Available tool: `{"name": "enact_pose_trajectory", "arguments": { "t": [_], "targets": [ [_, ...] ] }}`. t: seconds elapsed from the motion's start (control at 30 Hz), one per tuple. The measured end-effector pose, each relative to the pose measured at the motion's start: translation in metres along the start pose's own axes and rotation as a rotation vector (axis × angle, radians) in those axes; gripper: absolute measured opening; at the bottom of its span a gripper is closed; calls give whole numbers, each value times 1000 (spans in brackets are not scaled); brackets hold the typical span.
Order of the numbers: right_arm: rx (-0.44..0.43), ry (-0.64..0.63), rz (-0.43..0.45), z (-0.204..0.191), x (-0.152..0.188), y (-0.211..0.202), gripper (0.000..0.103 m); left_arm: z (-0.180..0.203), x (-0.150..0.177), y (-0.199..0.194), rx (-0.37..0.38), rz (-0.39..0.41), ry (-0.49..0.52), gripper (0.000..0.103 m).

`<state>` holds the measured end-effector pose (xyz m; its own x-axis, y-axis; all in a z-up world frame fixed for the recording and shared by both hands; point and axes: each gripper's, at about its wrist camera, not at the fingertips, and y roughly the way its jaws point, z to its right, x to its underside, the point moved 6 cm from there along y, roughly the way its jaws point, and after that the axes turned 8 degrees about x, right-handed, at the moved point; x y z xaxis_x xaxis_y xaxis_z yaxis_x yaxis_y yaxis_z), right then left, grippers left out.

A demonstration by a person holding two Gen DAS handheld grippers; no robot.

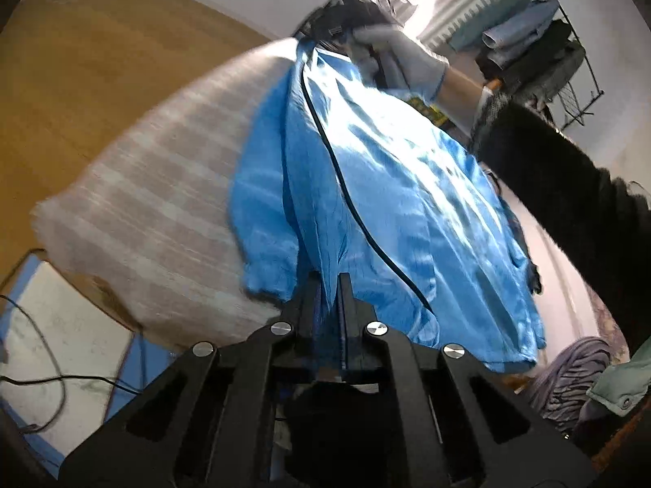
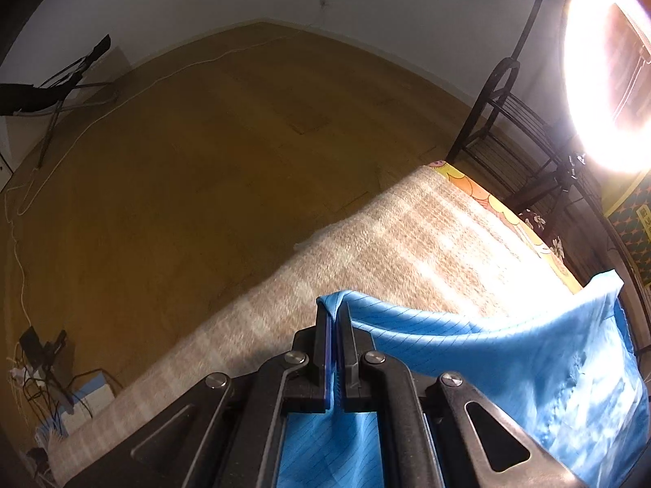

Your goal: Fold large clothes

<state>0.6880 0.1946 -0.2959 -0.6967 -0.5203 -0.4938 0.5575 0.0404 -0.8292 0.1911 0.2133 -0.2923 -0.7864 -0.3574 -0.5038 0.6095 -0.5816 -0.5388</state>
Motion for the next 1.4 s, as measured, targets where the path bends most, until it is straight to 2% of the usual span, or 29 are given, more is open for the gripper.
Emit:
{"name": "enact_pose_trajectory", "arguments": {
  "t": [0.17, 0.2, 0.23, 0.27, 0.3, 0.33, 0.43, 0.57, 0.6, 0.63, 0.7, 0.8, 1.0, 1.07, 1.13, 1.23, 1.3, 1.4],
  "targets": [
    [-6, 25, -2, -6, 8, 19, 0, -18, 7, 6, -71, -21, -4, 4],
    [-9, 30, -2, -7, 9, 23, 3, -20, 9, 7, -74, -24, -6, 4],
    [-23, 35, -2, -9, 10, 25, 13, -20, 10, 8, -73, -24, -7, 4],
    [-49, 40, 5, -10, 11, 24, 17, -20, 11, 7, -72, -23, -6, 4],
    [-75, 52, 19, -10, 11, 19, 34, -19, 12, 6, -75, -22, -2, 4],
    [-96, 65, 29, -8, 11, 14, 46, -18, 12, 5, -78, -22, 3, 4],
    [-169, 83, 92, 1, 14, -17, 46, -21, 15, 2, -80, -24, -1, 4],
    [-209, 136, 179, 43, 30, -64, 45, -20, 16, 1, -78, -18, -10, 4],
    [-183, 144, 185, 55, 35, -69, 44, -21, 15, 0, -78, -18, -11, 4],
    [-139, 148, 178, 68, 42, -70, 37, -21, 15, 0, -79, -18, -10, 4],
    [-50, 141, 138, 89, 53, -62, 34, -20, 15, 1, -84, -19, -2, 4],
    [14, 191, 67, 113, 62, -34, 34, -19, 15, 1, -98, -19, 11, 4],
    [149, 247, 7, 141, 46, 28, 34, -20, 18, 7, -110, -41, 7, 4],
    [169, 287, 30, 149, 42, 35, 37, -19, 19, 8, -114, -50, 14, 4],
    [173, 284, 39, 149, 37, 39, 44, -19, 18, 7, -117, -53, 17, 4],
    [185, 247, 21, 146, 38, 35, 45, -17, 17, 3, -110, -45, 14, 5],
    [128, 290, 36, 150, 43, 21, 45, -17, 16, -2, -104, -30, -3, 5],
    [35, 310, 61, 143, 49, -9, 47, -18, 9, -15, -72, 21, -30, 24]
  ]
}}
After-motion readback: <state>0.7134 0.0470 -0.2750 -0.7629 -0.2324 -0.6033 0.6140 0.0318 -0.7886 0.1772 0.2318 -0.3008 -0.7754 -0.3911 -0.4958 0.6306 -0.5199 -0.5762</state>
